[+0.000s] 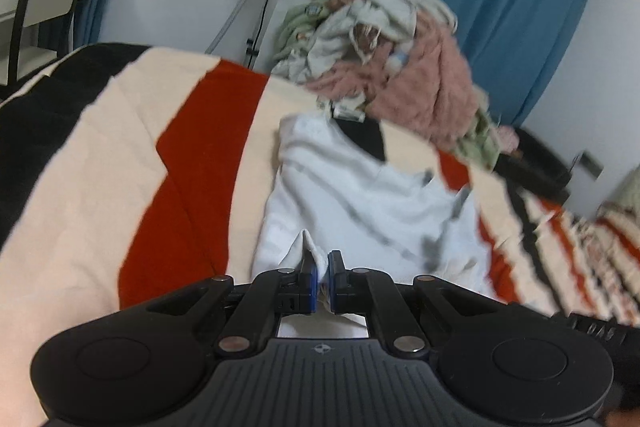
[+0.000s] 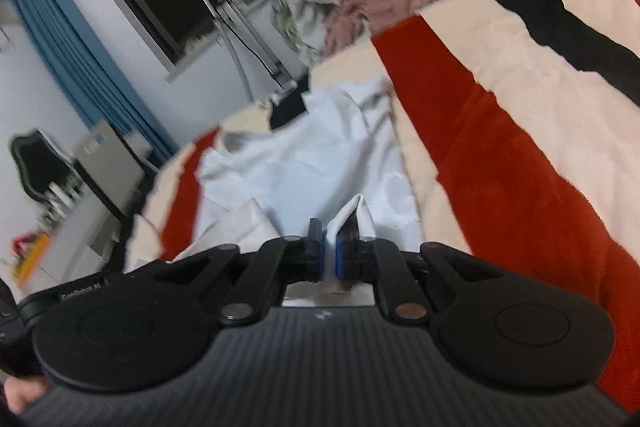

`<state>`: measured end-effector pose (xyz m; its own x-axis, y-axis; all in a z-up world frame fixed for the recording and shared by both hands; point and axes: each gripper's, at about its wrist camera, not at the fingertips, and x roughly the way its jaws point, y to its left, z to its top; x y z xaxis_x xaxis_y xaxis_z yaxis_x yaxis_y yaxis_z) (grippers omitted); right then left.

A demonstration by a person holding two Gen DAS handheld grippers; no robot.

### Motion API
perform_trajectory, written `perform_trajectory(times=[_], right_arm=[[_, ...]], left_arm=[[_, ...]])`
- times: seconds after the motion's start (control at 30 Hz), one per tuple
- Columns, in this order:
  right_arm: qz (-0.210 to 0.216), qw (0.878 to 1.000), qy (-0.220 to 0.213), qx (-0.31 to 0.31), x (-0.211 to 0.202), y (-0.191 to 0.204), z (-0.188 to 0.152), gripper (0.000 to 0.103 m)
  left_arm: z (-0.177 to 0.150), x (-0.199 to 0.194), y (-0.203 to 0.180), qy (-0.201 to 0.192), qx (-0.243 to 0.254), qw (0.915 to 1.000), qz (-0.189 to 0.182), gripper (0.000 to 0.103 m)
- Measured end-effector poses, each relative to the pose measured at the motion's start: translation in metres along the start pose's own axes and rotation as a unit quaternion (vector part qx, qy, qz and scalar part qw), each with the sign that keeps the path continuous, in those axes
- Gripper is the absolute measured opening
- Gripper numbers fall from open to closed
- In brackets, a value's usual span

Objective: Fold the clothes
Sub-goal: 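Lift the hem with both grippers and fold it over toward the collar, then open both grippers and lift them away from the folded T-shirt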

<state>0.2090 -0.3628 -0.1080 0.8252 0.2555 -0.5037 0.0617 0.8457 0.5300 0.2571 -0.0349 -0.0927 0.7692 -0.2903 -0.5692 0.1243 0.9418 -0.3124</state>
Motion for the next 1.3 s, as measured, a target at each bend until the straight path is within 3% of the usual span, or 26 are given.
perform_trajectory(times=[0.2, 0.23, 0.27, 0.3, 0.33, 0.37, 0.43, 0.5, 0.7, 1.07, 1.3], right_arm=[[-0.024, 0.999, 0.021, -0.026, 0.010, 0.003, -0.006, 0.012], [-0.024, 0.999, 0.021, -0.031, 0.008, 0.005, -0.005, 0.019], [-0.022, 0.999, 0.021, -0.037, 0.005, 0.007, -0.005, 0.036], [-0.018, 0.999, 0.019, -0.043, 0.001, 0.009, -0.004, 0.046], [-0.015, 0.999, 0.012, -0.048, -0.004, 0.012, -0.003, 0.064], [-0.013, 0.999, 0.003, -0.051, -0.011, 0.015, -0.003, 0.075], [-0.013, 0.998, -0.013, -0.064, -0.024, 0.023, -0.002, 0.075], [-0.021, 0.995, -0.033, -0.088, -0.041, 0.033, -0.002, 0.075], [-0.042, 0.985, -0.087, -0.141, -0.097, 0.057, -0.013, 0.075], [-0.047, 0.976, -0.133, -0.168, -0.180, 0.073, -0.058, 0.075], [-0.051, 0.968, -0.159, -0.190, -0.202, 0.080, -0.067, 0.075]], left_arm=[[-0.007, 0.011, -0.002, 0.013, 0.031, 0.9992, 0.022, 0.013], [-0.006, 0.007, -0.003, 0.008, 0.035, 0.9989, 0.030, 0.018], [-0.005, 0.002, -0.004, 0.003, 0.037, 0.9985, 0.040, 0.035], [-0.003, -0.004, -0.005, -0.003, 0.039, 0.9979, 0.051, 0.050], [-0.002, -0.010, -0.006, -0.012, 0.039, 0.9974, 0.059, 0.055], [-0.001, -0.017, -0.007, -0.018, 0.040, 0.9971, 0.062, 0.061], [0.003, -0.036, -0.011, -0.029, 0.046, 0.9966, 0.063, 0.068], [0.004, -0.056, -0.018, -0.046, 0.056, 0.9950, 0.068, 0.085], [-0.001, -0.117, -0.039, -0.083, 0.089, 0.9897, 0.075, 0.099], [-0.047, -0.205, -0.065, -0.095, 0.121, 0.9857, 0.070, 0.100], [-0.069, -0.243, -0.080, -0.135, 0.152, 0.9769, 0.066, 0.101]])
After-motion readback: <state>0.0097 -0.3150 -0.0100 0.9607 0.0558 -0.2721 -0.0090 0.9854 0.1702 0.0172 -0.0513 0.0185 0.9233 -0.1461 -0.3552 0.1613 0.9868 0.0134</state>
